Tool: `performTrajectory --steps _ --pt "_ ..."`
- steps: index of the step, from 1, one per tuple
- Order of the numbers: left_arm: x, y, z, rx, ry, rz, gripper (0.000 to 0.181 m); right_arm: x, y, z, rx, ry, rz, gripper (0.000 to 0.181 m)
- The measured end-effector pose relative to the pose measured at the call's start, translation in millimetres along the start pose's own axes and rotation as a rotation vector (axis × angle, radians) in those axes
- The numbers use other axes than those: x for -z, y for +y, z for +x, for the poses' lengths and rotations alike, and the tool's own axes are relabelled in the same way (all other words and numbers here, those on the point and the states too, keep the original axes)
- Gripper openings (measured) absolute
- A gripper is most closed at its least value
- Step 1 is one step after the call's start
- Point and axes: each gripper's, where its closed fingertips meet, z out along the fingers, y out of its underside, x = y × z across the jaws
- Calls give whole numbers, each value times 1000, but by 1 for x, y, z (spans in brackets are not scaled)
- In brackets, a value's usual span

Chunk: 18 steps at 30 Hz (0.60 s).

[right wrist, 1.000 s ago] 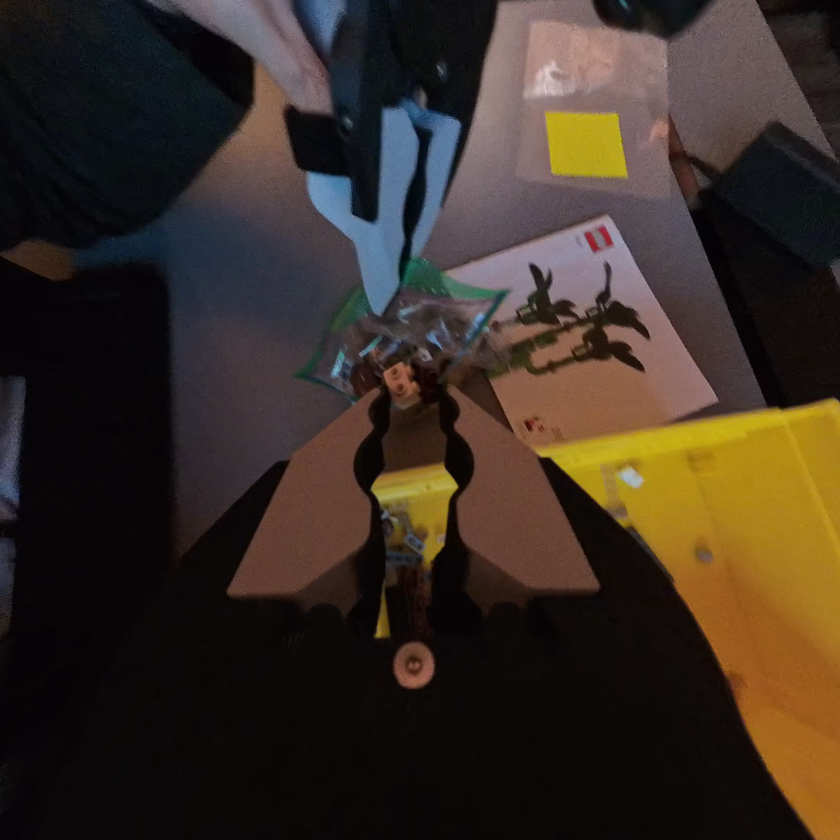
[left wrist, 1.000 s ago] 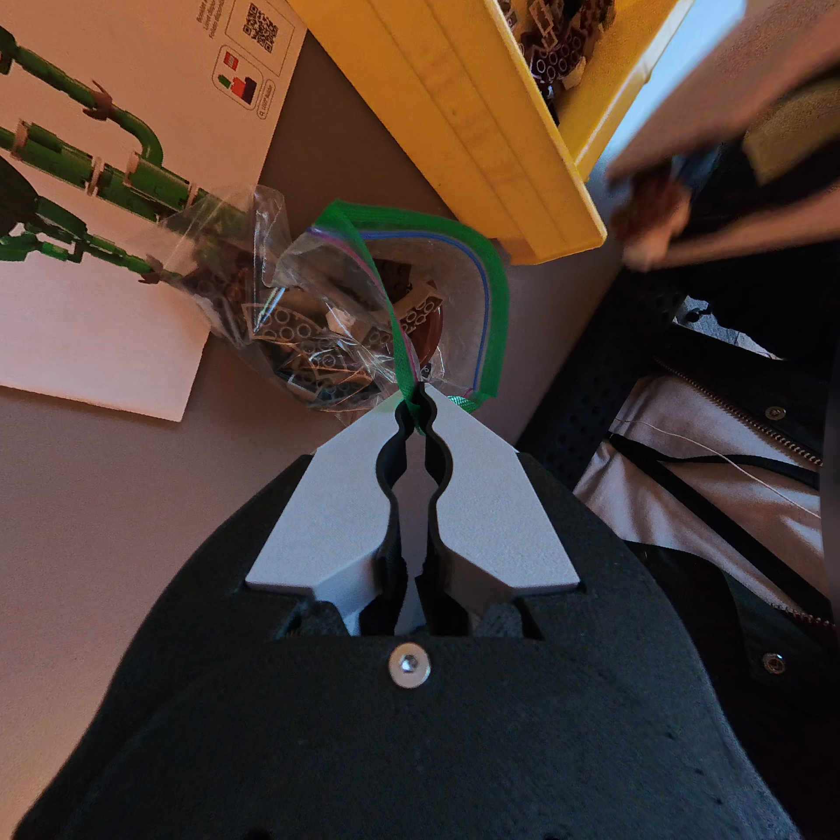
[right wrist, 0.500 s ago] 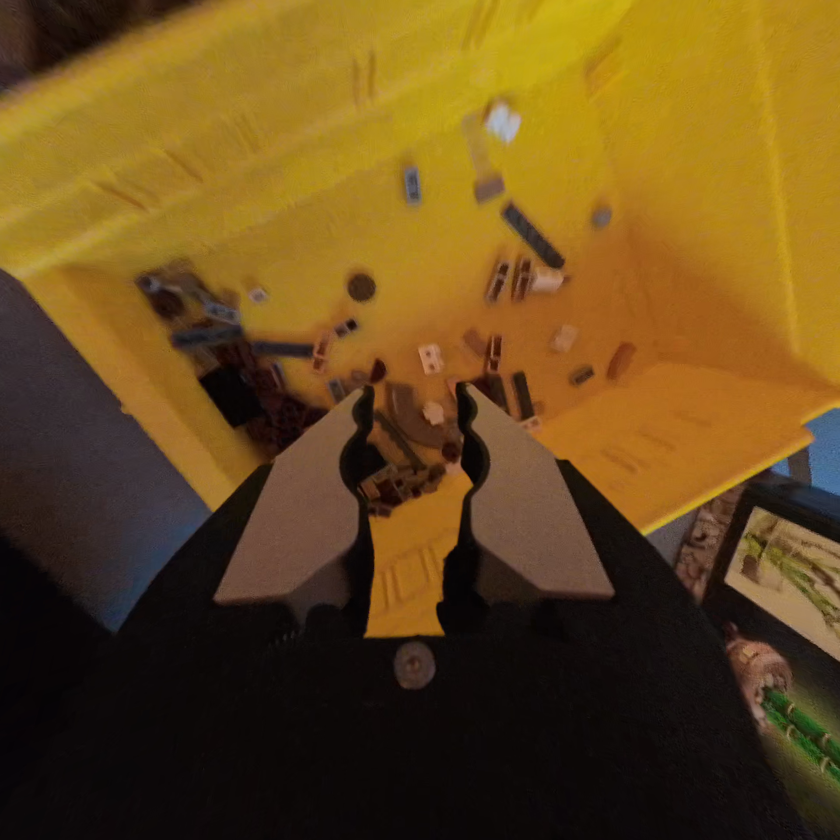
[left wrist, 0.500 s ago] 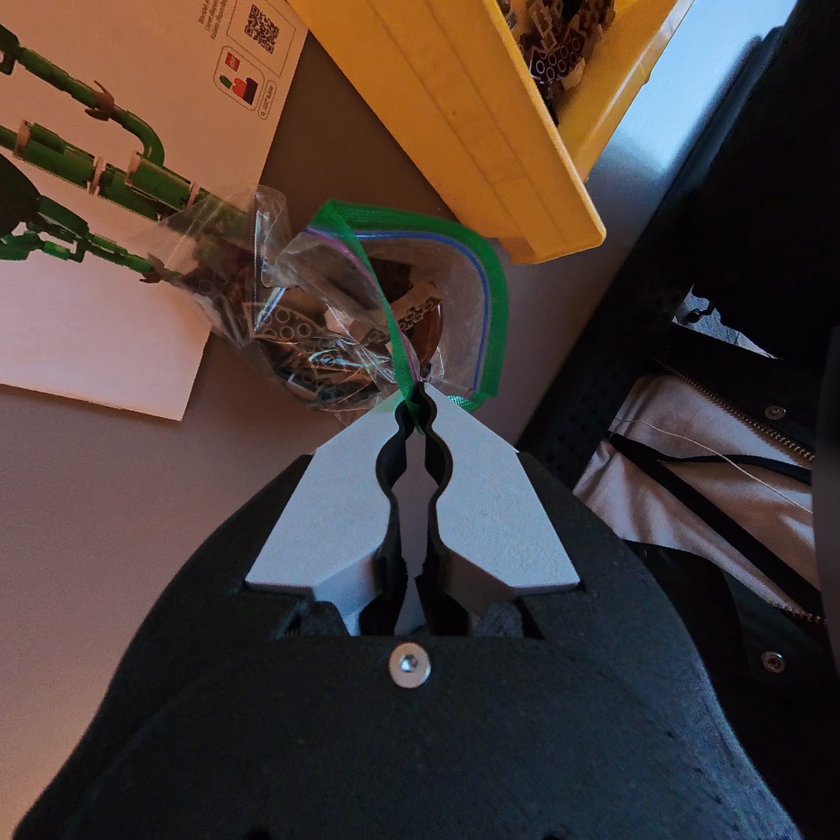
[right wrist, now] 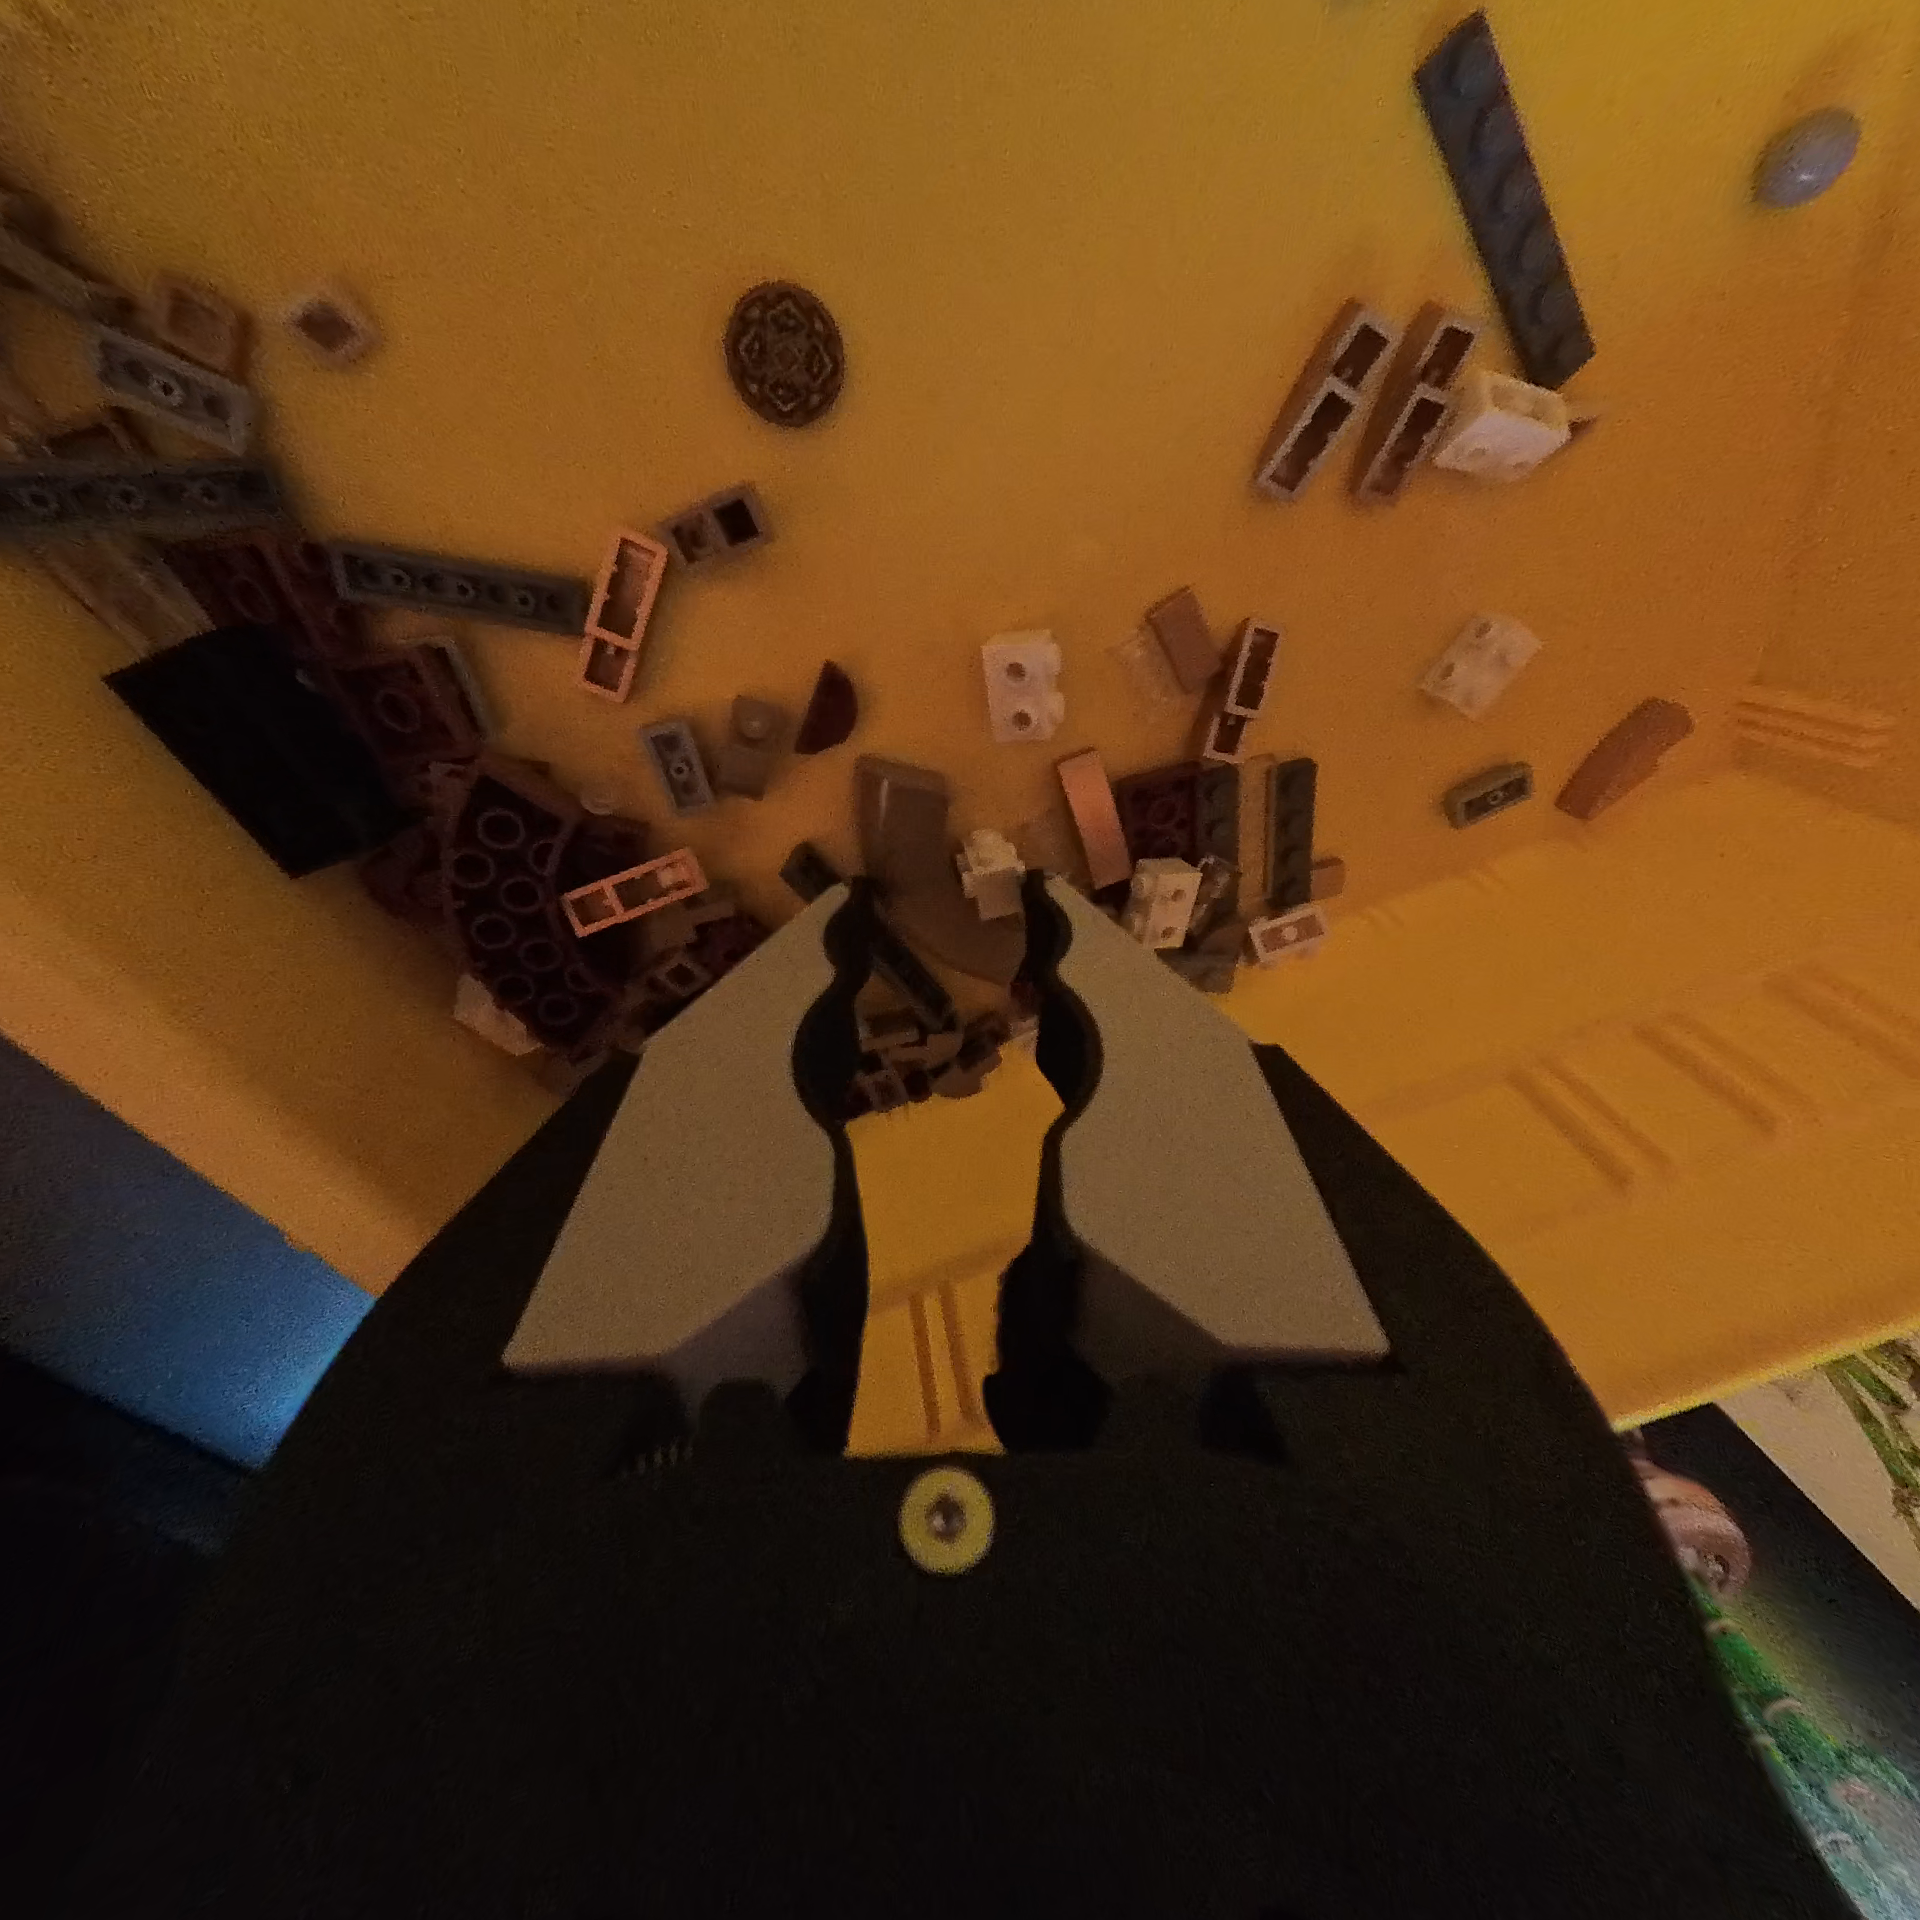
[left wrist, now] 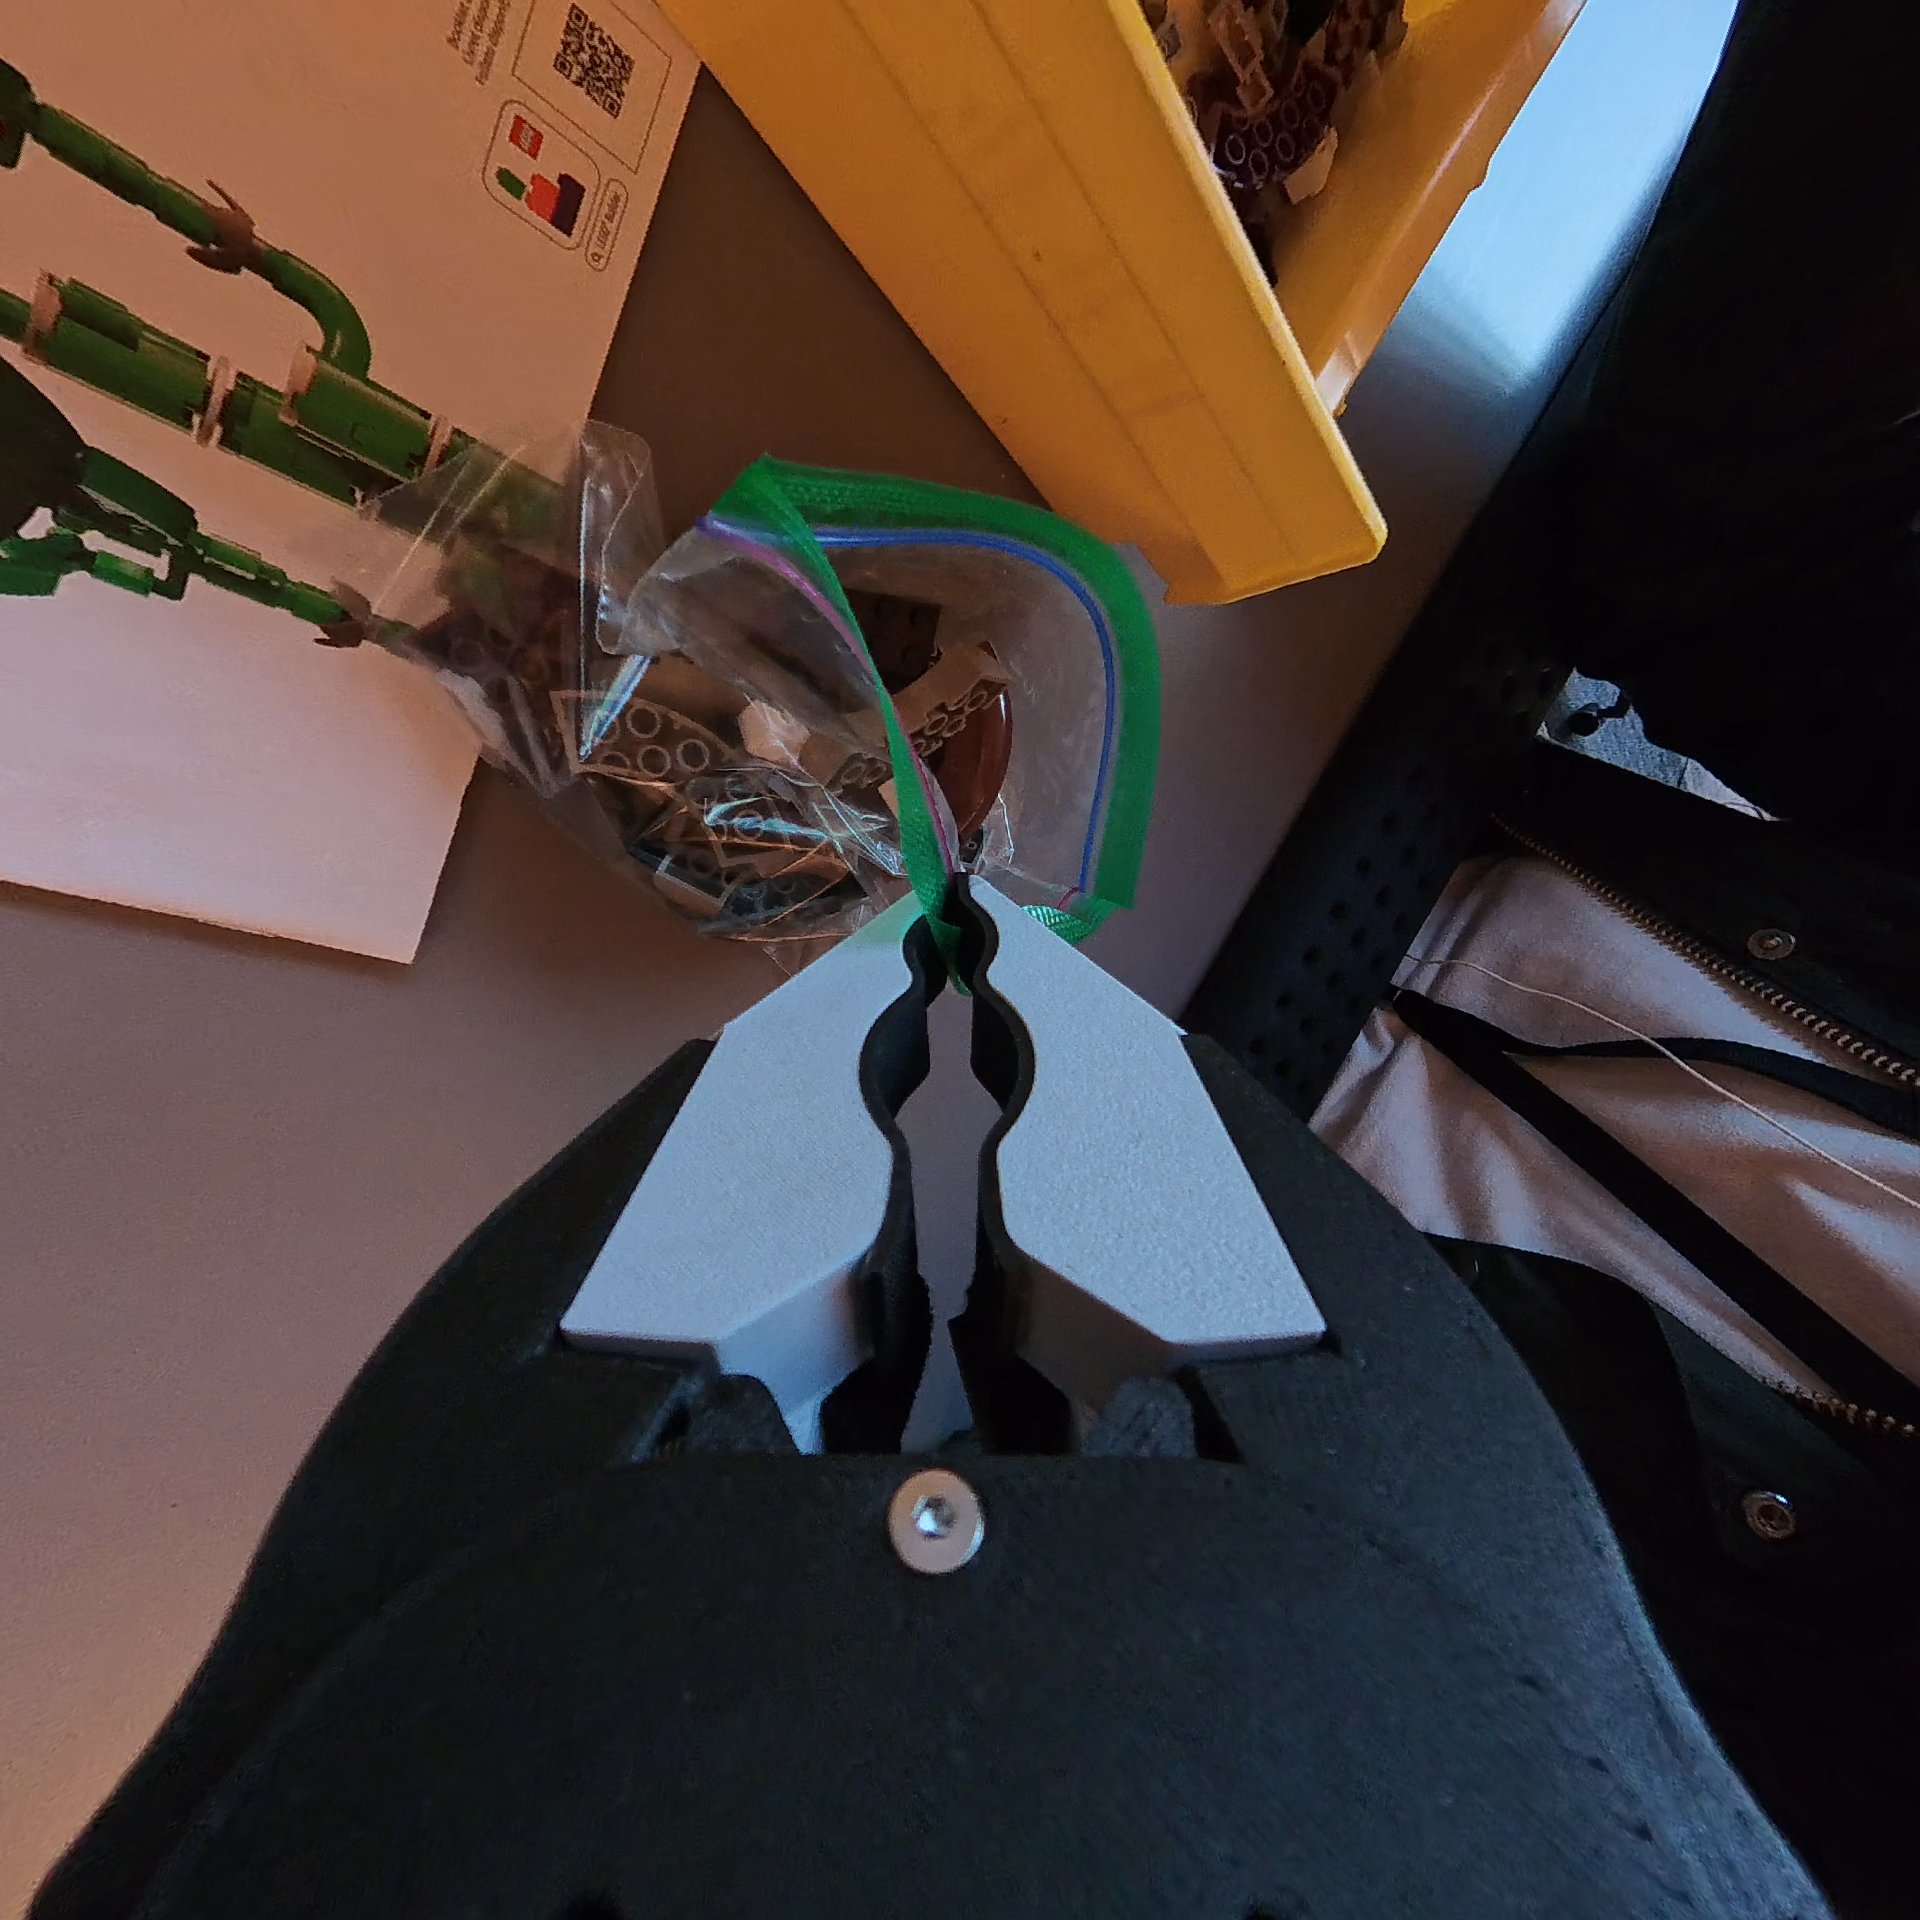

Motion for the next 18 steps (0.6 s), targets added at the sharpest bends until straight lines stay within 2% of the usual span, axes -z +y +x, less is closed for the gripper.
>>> performTrajectory --steps 2,9,10,11,15,18 --pt "0 0 0 1 0 0 0 -3 0 -1 4 11 -35 29" --pt "0 0 0 1 1 -1 0 2 -6 3 -12 21 8 26" --pt "0 0 0 1 1 0 0 7 -8 5 -9 34 28 24" --pt "1 0 0 2 1 1 0 15 -11 3 0 37 55 0" --pt "0 0 -1 4 3 -1 0 53 -43 -2 38 92 240 0" --pt "0 0 0 2 2 -2 0 57 -44 0 55 149 215 0"
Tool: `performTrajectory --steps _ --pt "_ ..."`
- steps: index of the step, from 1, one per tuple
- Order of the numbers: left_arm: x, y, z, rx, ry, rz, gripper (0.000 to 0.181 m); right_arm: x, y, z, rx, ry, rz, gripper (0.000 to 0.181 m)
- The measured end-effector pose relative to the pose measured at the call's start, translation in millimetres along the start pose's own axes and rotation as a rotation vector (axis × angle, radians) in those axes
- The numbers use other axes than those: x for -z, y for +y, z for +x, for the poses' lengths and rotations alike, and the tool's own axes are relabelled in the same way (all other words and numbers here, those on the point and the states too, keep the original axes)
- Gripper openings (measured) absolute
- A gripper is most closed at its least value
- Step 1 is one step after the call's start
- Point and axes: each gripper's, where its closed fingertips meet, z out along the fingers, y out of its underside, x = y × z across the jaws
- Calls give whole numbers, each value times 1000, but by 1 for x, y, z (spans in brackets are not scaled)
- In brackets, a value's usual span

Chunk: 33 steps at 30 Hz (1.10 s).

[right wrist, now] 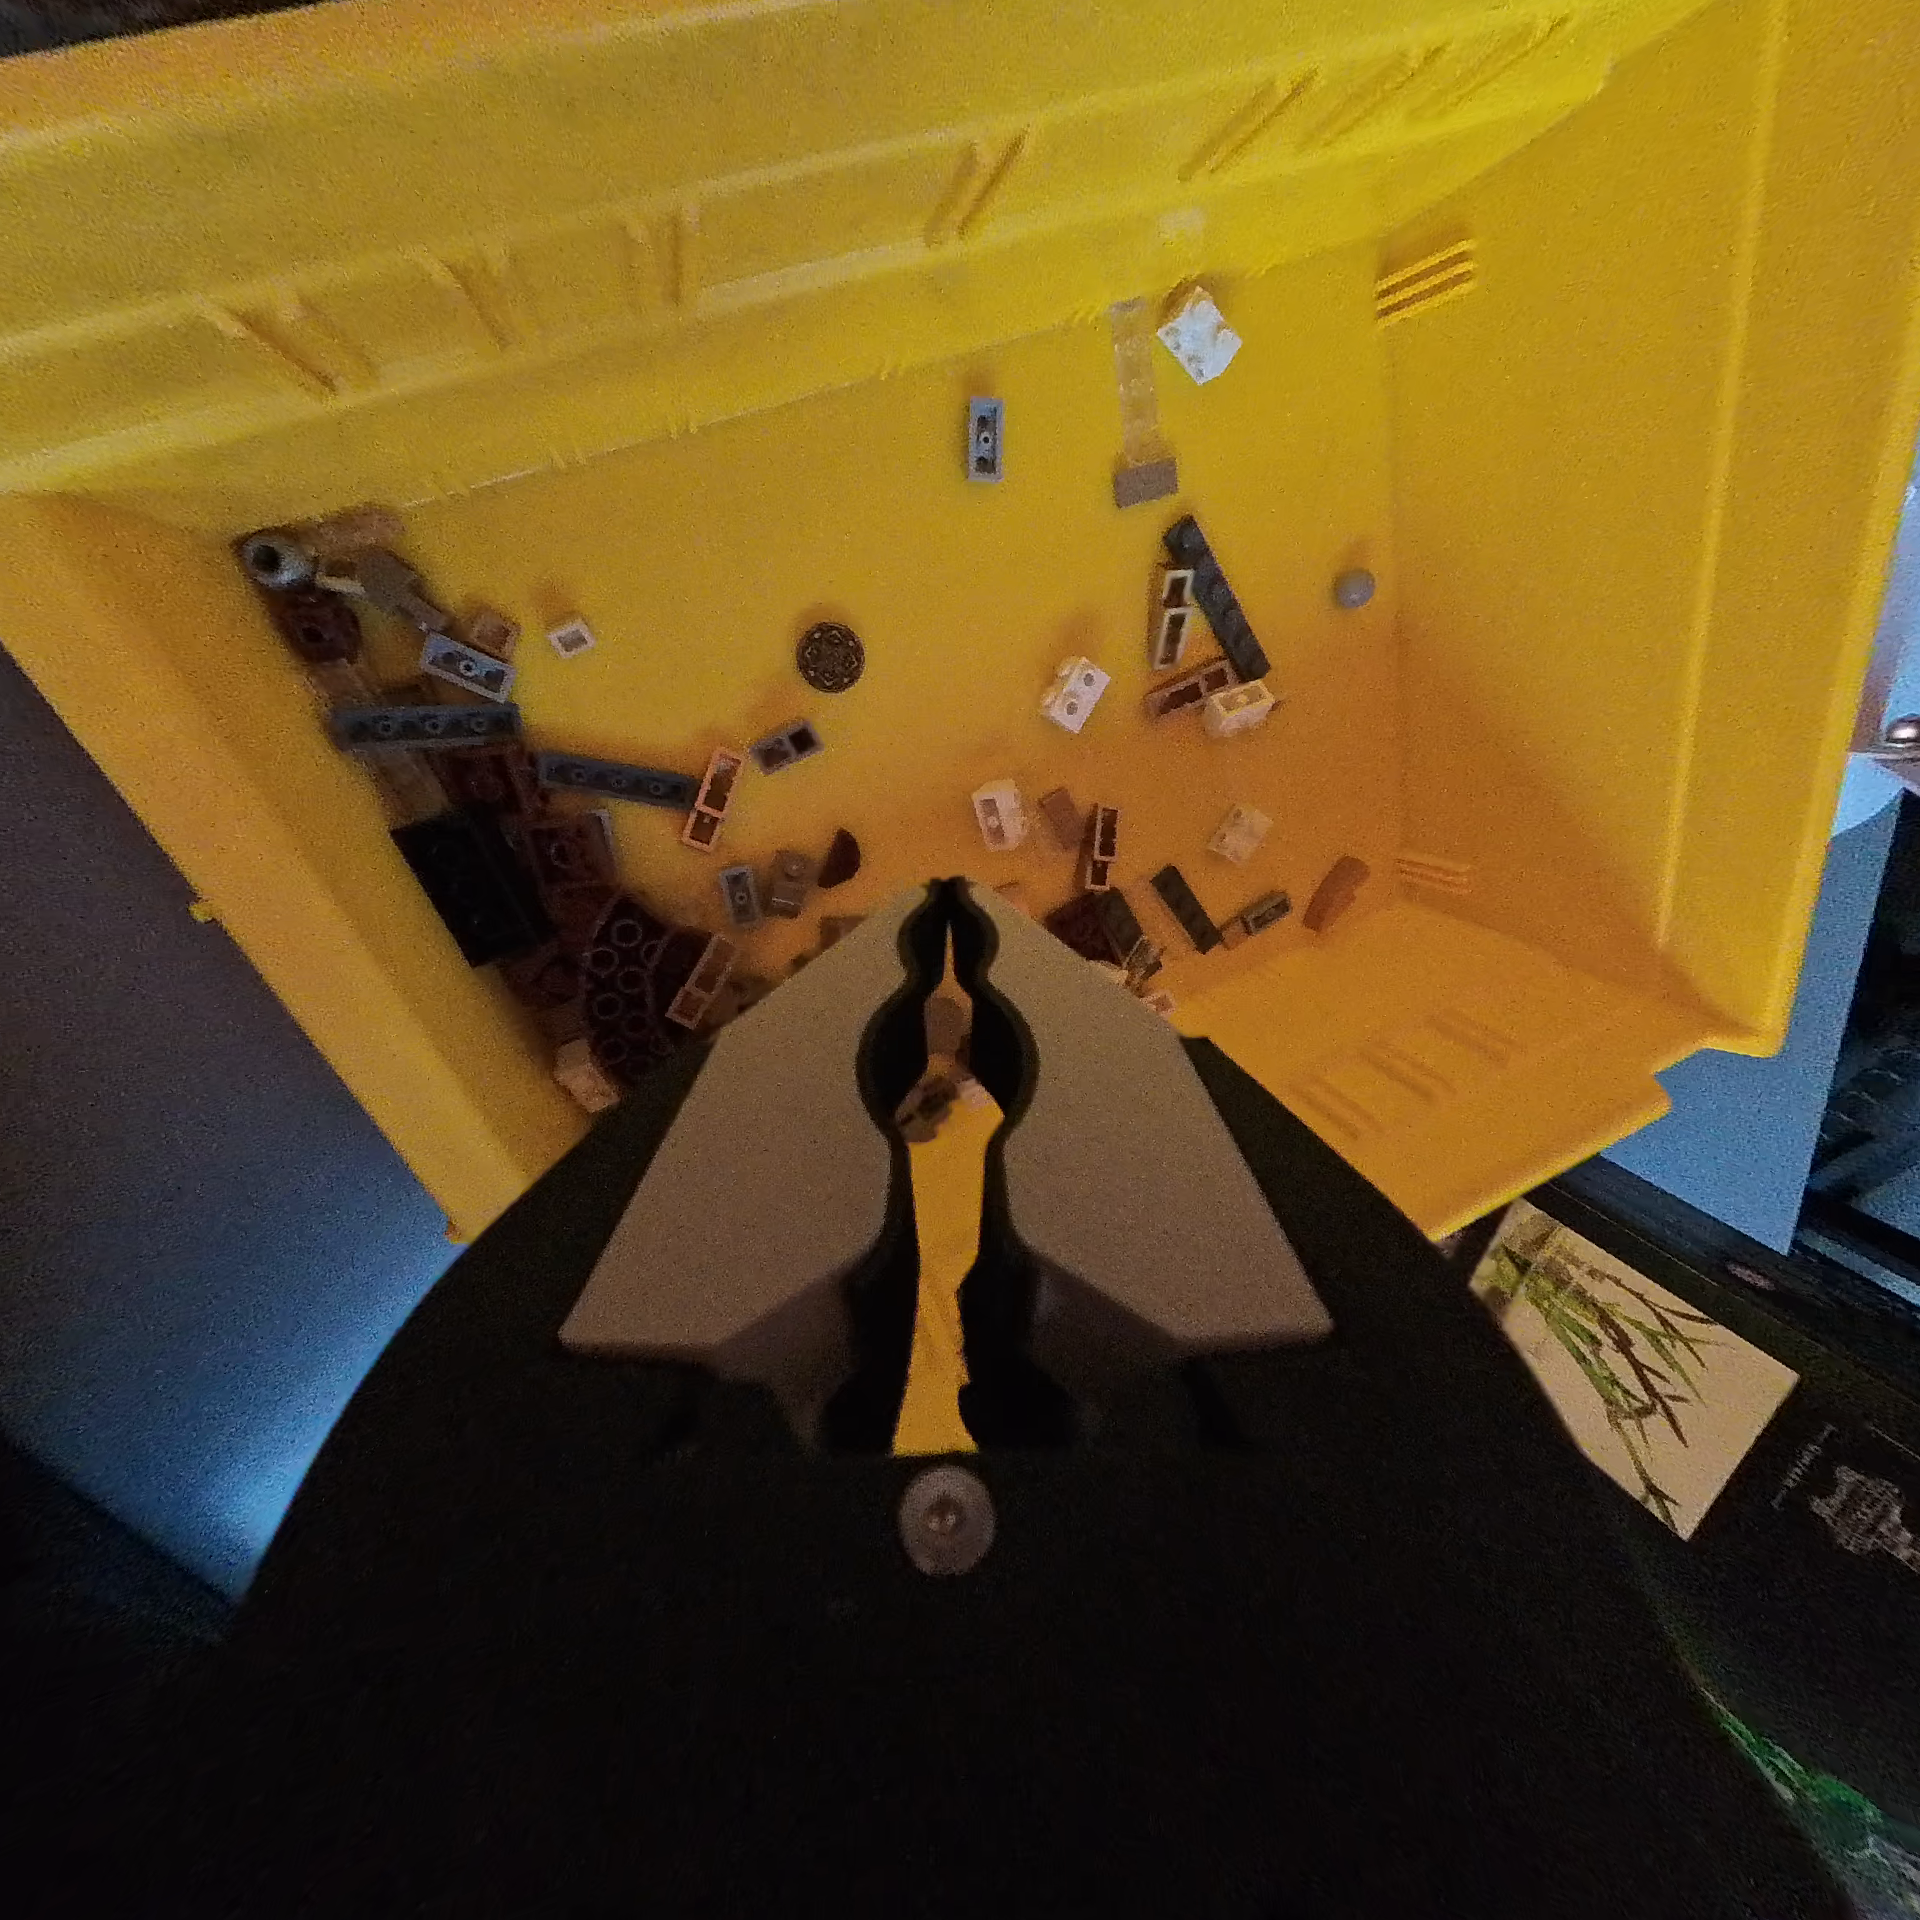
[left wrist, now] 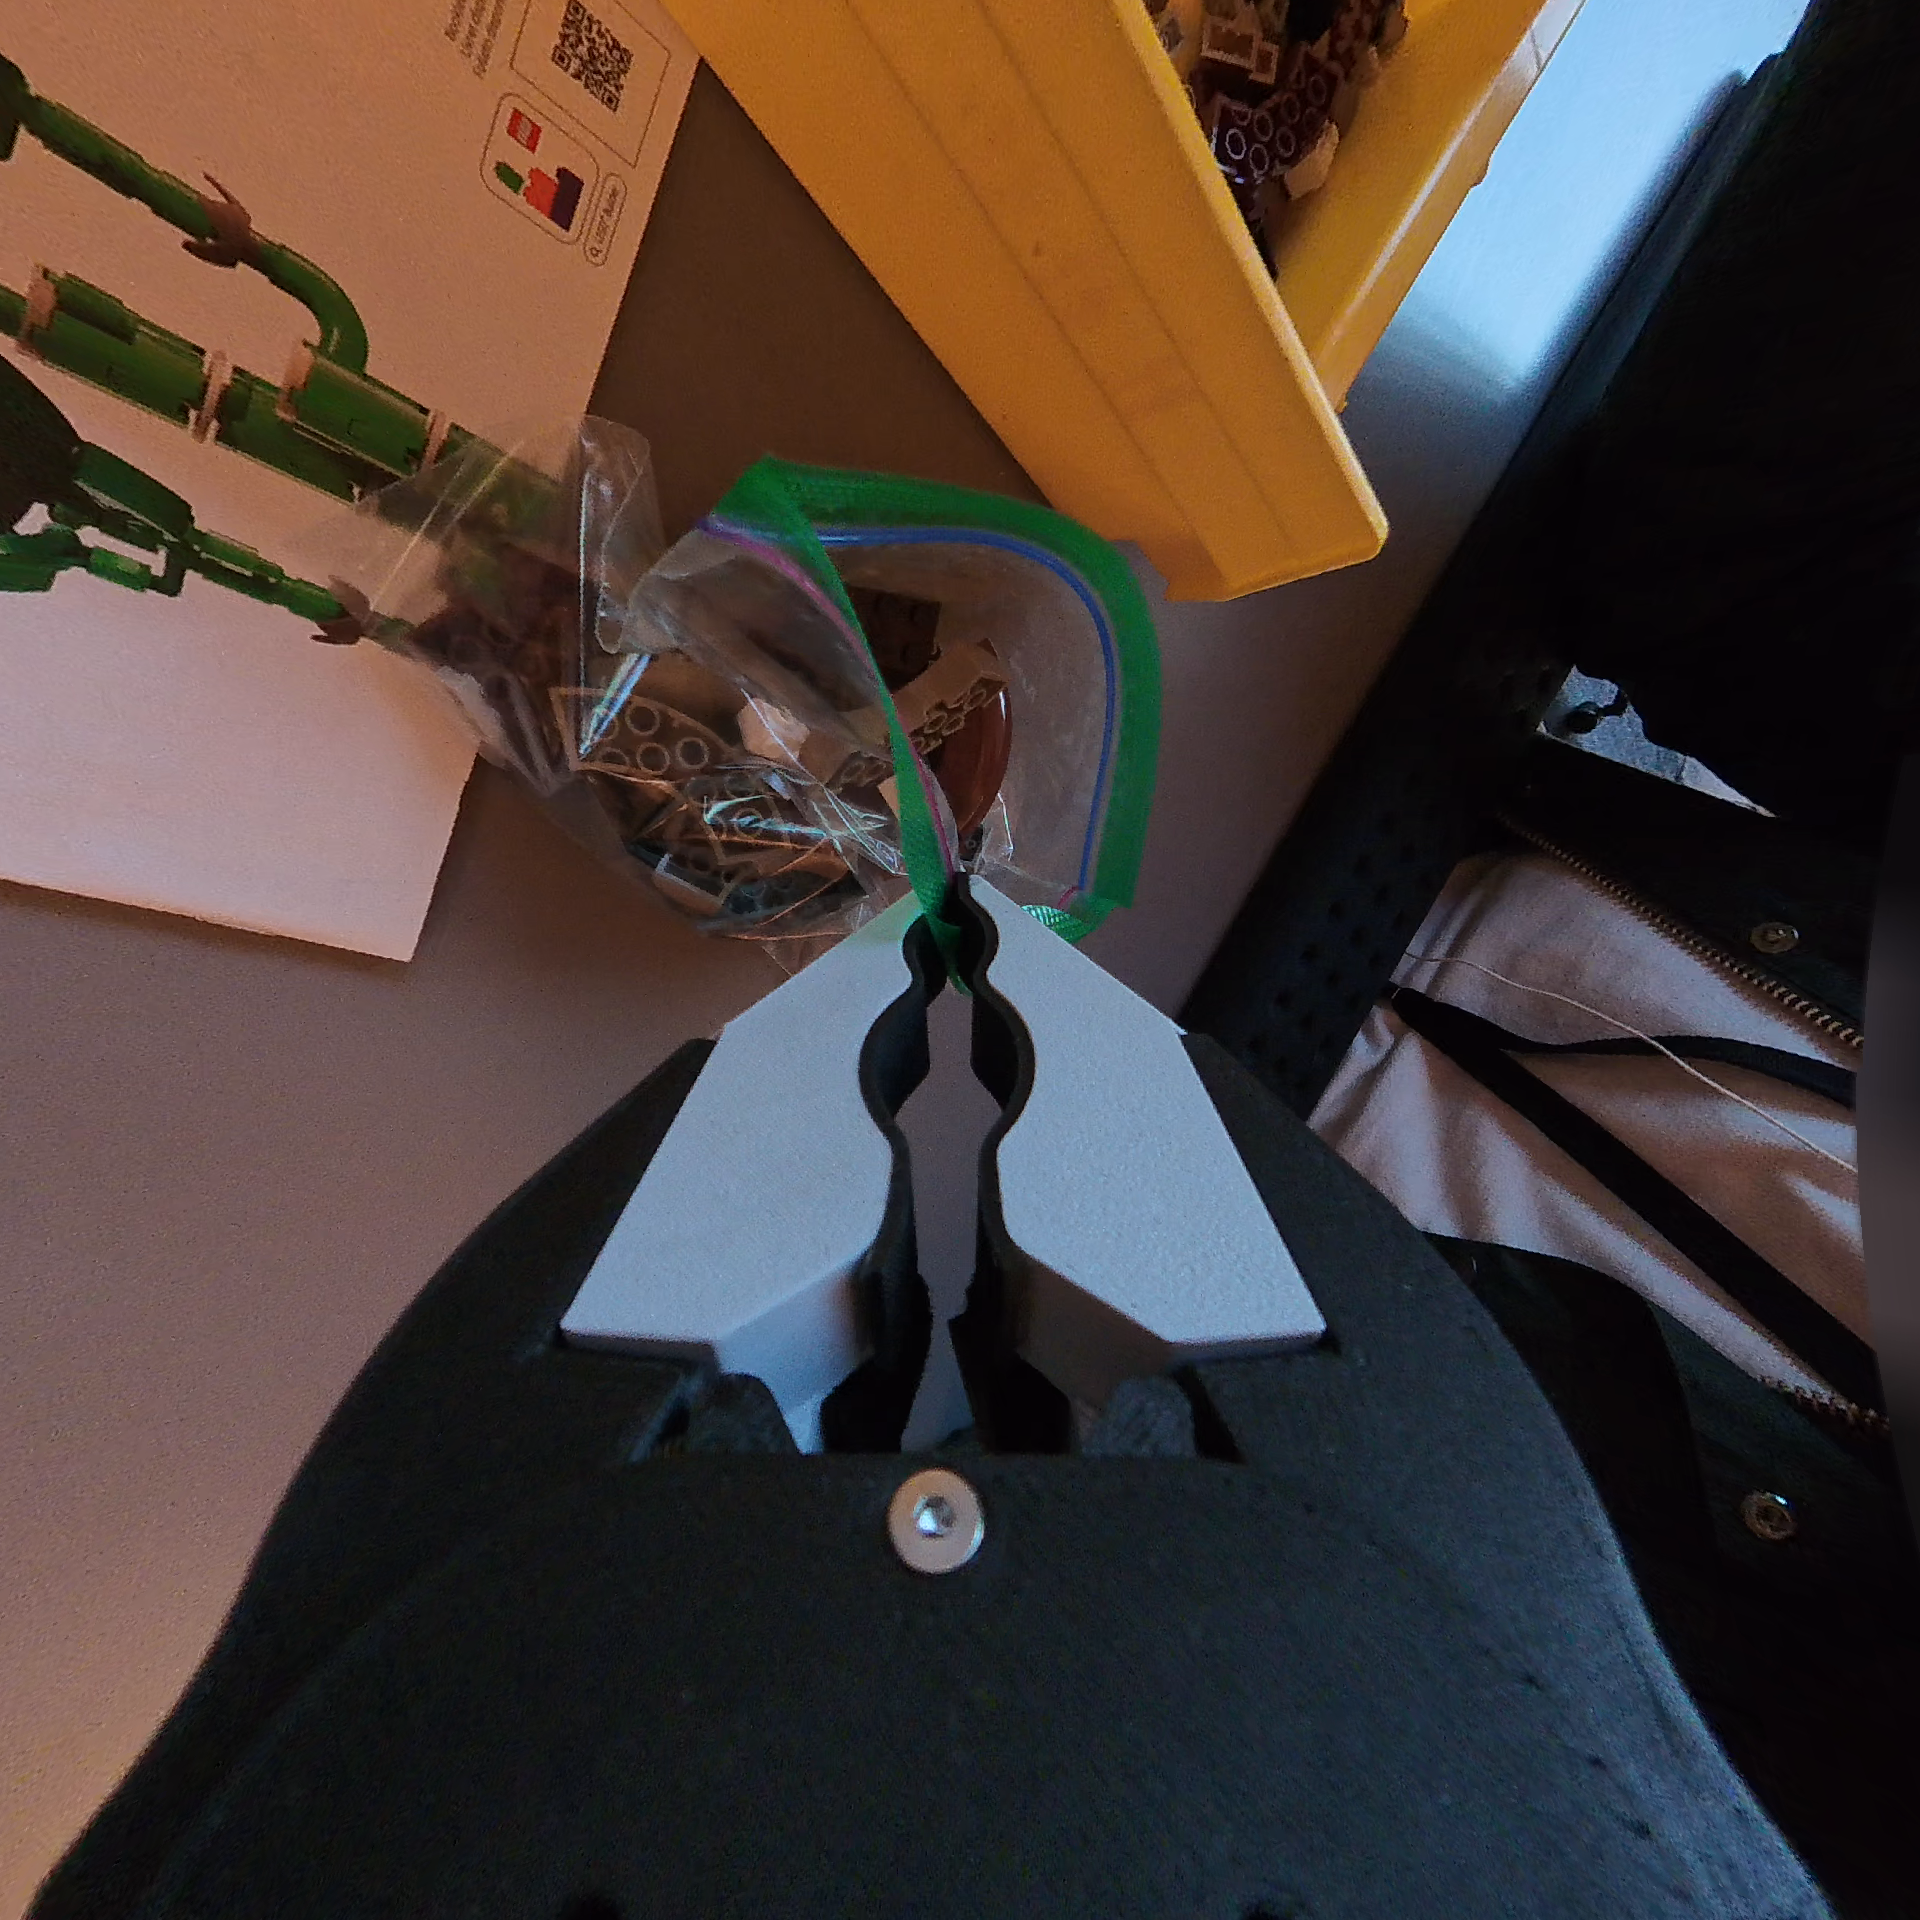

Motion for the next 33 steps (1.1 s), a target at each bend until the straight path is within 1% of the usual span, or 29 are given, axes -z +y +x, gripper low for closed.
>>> performTrajectory --steps 2,3,5,7,8,10,12,13,14,15,16,17,18,19,20,22,23,24,25,26,27,29,30,31,32,33 --pt "1 0 1 -4 -2 4 0 -5 0 4 -19 8 3 0" --pt "1 0 1 -4 -2 5 0 -9 -1 12 -61 31 13 6" --pt "0 0 0 -1 0 3 0 -22 -10 32 -217 70 47 27" --pt "0 0 0 -1 0 -1 0 -39 -20 32 -394 -8 72 34" --pt "0 0 0 -2 0 -1 0 -47 -25 29 -452 -51 91 34" --pt "1 0 0 -4 -2 3 0 -59 -26 23 -489 -94 77 34" --pt "1 0 0 0 0 4 0 -69 -12 30 -477 -21 -3 34" --pt "1 0 0 2 0 3 0 -73 -11 30 -469 -24 -12 31" --pt "1 0 0 2 1 2 0 -75 -15 25 -465 -63 13 15" --pt "1 0 0 0 1 1 0 -75 -19 21 -464 -92 38 11" --pt "1 0 0 -1 0 1 0 -73 -15 25 -466 -73 23 11" --pt "1 0 0 -3 -1 2 0 -69 -12 31 -460 -35 13 11" --pt "1 0 0 -3 -1 2 0 -60 -15 35 -449 -6 37 11" --pt "1 0 0 -3 -1 2 0 -45 -24 40 -447 21 93 11" --pt "1 0 0 -1 0 2 0 -25 -37 44 -447 47 172 11" --pt "1 0 -1 1 1 2 0 28 -77 43 -415 73 406 11" --pt "1 0 -1 2 1 3 0 56 -101 32 -369 40 547 11" --pt "1 0 -1 3 1 3 0 81 -123 13 -306 -20 678 11" --pt "0 0 -1 4 1 2 0 99 -140 -7 -247 -84 771 11" --pt "0 0 -1 5 0 1 0 108 -151 -25 -205 -136 814 11" --pt "0 0 -1 5 0 1 0 107 -157 -38 -175 -167 803 11" --pt "-1 0 -1 4 -2 -2 0 92 -165 -58 -126 -220 747 12" --pt "-1 0 0 3 -2 -3 0 83 -167 -69 -103 -261 719 16" --pt "-1 0 0 2 -2 -3 0 74 -167 -76 -94 -290 686 26" --pt "-1 0 0 2 -2 -4 0 66 -165 -78 -87 -300 644 30" --pt "-1 0 0 2 -2 -4 0 61 -162 -76 -85 -284 611 30"
